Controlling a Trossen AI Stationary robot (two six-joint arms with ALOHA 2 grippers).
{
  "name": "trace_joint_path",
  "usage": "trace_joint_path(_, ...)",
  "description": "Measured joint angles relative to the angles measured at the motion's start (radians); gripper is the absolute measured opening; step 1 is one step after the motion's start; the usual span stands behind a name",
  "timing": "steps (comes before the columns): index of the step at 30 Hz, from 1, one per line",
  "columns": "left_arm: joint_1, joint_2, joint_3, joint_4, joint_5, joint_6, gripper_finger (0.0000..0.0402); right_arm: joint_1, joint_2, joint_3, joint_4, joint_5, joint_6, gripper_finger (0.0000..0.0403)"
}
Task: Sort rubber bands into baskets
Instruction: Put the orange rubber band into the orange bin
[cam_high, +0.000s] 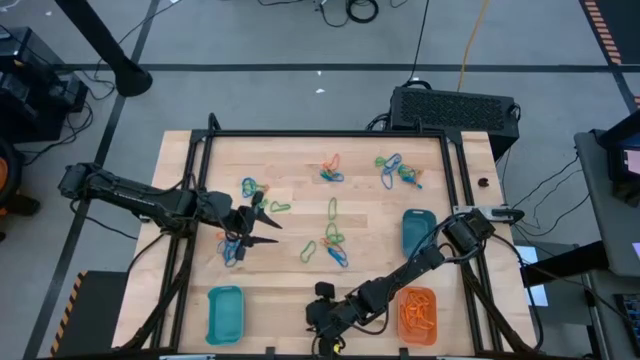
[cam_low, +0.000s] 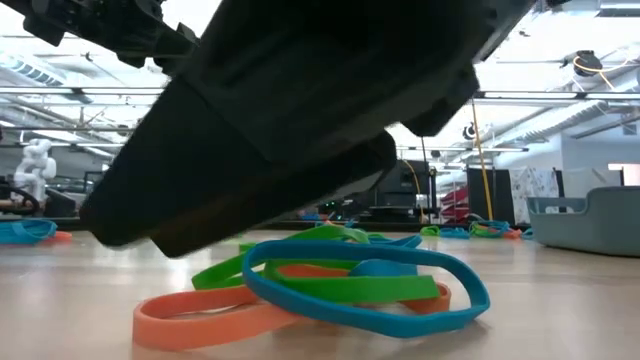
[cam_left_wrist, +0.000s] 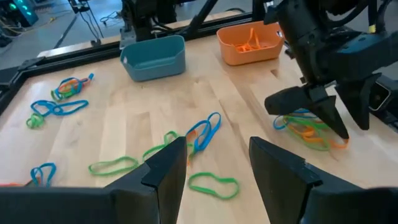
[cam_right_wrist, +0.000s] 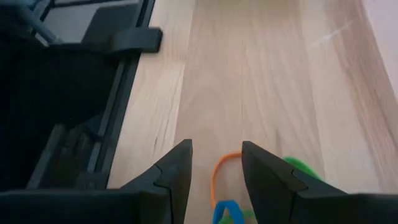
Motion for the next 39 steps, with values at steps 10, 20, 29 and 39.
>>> trace_joint_path(10,0.000,0.000,0.000,-0.009,0.006,-0.010,0.0183,0.022,0.042,0.001,-0.014,0.003,0.084,0.0132)
trace_joint_path(20,0.000,0.000,0.000,-0.006,0.006,-0.011,0.0183,0.031,0.047,0.002,-0.040,0.043,0.087,0.0096)
trace_joint_path(29,0.000,0.000,0.000,-0.008,0.006,-0.012,0.0183,0.028,0.045,0.012,-0.076,0.059,0.076,0.0006)
trace_joint_path(39,0.000,0.000,0.000,-0.011,0.006,-0.013,0.0183,0.000,0.049,0.154,-0.101,0.051,0.009,0.0001)
